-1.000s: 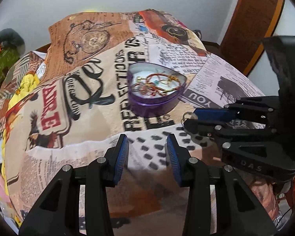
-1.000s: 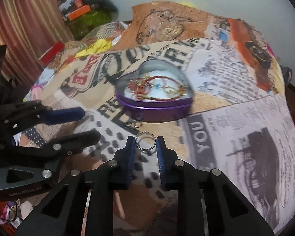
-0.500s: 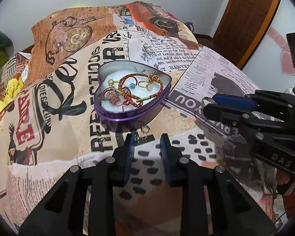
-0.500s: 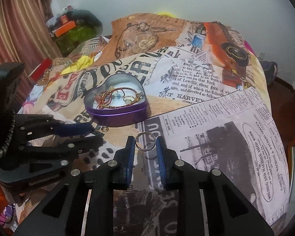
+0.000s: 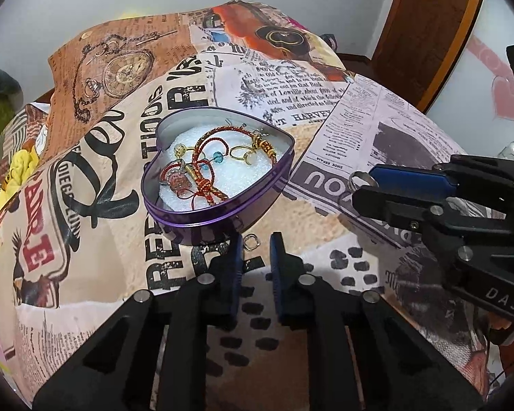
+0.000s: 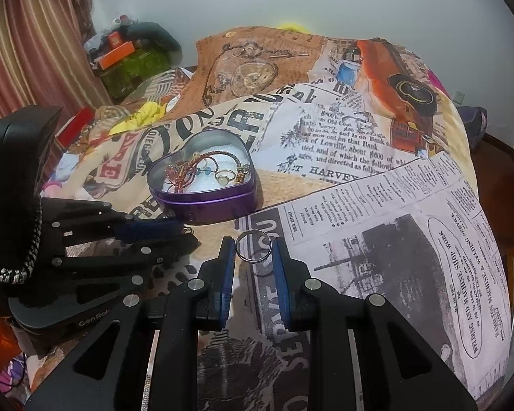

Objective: Organize jewelry
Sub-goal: 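Grasp a silver ring with the right tool while the left tool grasps a small ring, then carry both rings over the heart tin and lower them inside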

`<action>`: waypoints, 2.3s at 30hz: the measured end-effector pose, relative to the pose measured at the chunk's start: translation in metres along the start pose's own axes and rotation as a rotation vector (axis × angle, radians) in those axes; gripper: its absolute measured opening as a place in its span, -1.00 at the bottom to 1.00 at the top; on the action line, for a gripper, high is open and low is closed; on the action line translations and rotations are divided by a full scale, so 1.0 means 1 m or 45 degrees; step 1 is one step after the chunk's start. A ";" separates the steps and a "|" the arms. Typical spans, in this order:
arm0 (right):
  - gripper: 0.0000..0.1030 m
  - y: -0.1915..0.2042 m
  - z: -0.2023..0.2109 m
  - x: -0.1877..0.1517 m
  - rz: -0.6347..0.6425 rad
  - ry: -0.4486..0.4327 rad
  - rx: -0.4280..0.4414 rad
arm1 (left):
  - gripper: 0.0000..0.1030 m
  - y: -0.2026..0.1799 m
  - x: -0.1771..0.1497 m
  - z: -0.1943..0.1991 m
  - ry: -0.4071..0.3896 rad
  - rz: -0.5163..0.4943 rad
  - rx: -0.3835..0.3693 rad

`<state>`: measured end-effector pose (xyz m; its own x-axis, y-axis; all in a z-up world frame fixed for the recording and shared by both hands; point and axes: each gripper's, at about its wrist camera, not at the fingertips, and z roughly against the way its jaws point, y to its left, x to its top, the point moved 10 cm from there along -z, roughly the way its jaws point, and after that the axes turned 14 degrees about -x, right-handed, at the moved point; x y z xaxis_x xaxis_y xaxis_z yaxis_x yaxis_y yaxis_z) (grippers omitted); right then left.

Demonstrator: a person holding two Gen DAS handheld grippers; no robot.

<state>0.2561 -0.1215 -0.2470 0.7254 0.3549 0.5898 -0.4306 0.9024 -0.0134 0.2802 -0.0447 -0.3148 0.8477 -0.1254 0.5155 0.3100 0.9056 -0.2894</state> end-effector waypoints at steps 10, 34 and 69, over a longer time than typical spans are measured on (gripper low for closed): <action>-0.61 -0.002 0.004 0.003 -0.007 -0.009 -0.008 | -1.00 -0.003 0.002 0.000 -0.014 -0.035 0.014; -0.61 -0.006 0.007 0.004 -0.010 -0.020 -0.017 | -0.72 -0.005 0.009 -0.012 0.034 -0.029 -0.015; -0.61 0.011 0.025 0.060 -0.014 -0.155 -0.021 | -0.83 0.014 0.051 0.087 -0.304 -0.048 0.053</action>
<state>0.2813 -0.0961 -0.1910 0.6589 0.3137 0.6837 -0.4135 0.9103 -0.0193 0.2907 -0.0029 -0.2227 0.7085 -0.0649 0.7027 0.3177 0.9185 -0.2354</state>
